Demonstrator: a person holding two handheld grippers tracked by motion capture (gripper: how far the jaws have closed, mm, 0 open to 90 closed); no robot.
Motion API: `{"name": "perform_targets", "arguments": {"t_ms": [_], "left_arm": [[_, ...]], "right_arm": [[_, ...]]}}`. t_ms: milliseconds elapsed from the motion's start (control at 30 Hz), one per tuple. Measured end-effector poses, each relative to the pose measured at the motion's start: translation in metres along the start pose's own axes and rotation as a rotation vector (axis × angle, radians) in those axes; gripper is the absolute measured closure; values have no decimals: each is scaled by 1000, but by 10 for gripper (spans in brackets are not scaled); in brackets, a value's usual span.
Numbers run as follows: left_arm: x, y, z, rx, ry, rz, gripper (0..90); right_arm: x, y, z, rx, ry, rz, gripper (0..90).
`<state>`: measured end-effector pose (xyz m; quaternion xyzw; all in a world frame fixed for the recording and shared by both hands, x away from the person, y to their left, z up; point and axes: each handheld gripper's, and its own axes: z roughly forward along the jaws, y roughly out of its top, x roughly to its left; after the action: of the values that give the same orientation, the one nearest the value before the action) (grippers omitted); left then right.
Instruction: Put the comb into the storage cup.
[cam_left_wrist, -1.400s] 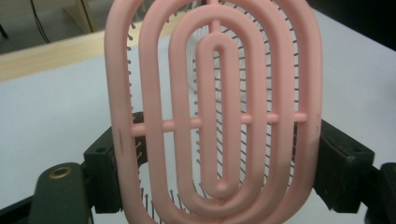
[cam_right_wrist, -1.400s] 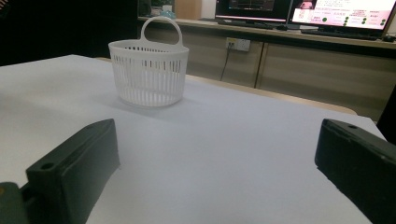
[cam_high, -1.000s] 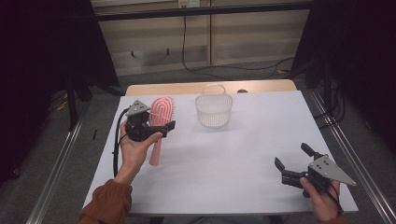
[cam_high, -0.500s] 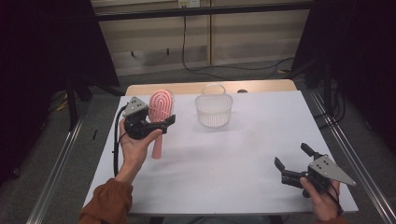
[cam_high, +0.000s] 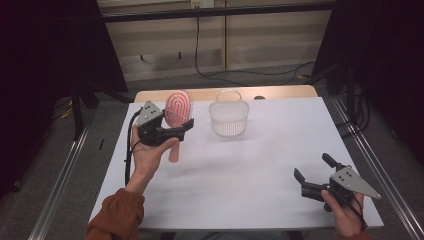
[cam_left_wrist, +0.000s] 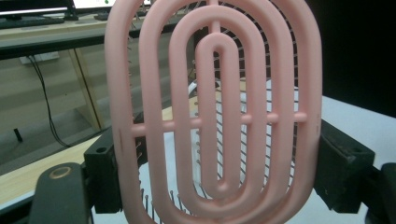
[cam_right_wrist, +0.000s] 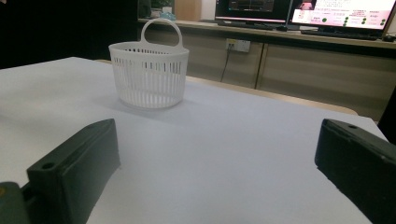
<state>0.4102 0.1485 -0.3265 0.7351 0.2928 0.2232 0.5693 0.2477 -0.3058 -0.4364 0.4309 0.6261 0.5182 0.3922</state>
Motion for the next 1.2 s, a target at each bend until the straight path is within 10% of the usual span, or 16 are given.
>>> {"name": "perform_targets", "arguments": {"t_ms": [1200], "left_arm": [[-11, 36, 30, -183, 19, -15, 204]], "right_arm": [[0, 1, -1, -8, 2, -6, 0]]}}
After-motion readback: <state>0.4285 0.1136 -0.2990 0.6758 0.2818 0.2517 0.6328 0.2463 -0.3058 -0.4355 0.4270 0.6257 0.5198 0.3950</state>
